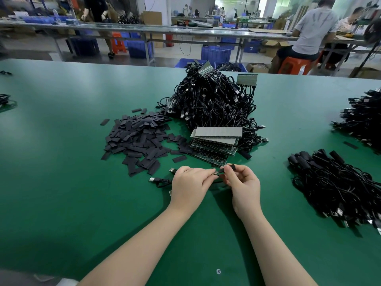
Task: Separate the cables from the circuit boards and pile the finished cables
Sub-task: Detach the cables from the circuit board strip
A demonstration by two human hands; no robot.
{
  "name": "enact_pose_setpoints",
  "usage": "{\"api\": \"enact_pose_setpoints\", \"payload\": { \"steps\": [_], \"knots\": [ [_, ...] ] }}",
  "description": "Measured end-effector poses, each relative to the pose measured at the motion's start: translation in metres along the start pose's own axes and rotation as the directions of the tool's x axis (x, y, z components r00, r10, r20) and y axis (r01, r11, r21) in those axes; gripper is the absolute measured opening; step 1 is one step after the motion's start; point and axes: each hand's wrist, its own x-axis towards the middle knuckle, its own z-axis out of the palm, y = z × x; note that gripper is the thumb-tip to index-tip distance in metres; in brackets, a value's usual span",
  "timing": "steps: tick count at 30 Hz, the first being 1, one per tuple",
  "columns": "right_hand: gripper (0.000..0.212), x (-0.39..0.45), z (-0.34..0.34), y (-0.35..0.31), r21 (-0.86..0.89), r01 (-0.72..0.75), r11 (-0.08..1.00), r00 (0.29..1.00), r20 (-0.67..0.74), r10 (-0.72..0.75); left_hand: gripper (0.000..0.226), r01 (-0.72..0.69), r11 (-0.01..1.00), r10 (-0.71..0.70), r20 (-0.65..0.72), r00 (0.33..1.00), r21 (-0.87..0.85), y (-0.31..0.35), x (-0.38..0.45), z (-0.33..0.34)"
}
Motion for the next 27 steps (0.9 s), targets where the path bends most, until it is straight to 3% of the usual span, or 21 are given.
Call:
{"api": "enact_pose_setpoints", "payload": {
  "steps": [15,20,27],
  "knots": [
    [0.008,-0.0054,0.003,-0.0026,-0.079,0.029,0.996,0.996,0.091,-0.022,0.016,-0.019,1.0,0.02,0.048,0.999,-0.02,0.0013,0.0016,-0.0042],
    [0.019,-0.0075,0.0032,-0.0033,-0.094,0.051,0.994,0.994,0.101,-0.041,0.017,-0.058,0.998,0.059,0.027,0.998,-0.027,0.003,0.0013,-0.0052],
    [0.017,-0.0064,0.0036,-0.0018,-0.089,0.046,0.995,0.997,0.067,-0.04,0.019,0.043,0.999,-0.043,0.009,0.999,-0.007,0.0044,0.0016,-0.0052]
  ]
}}
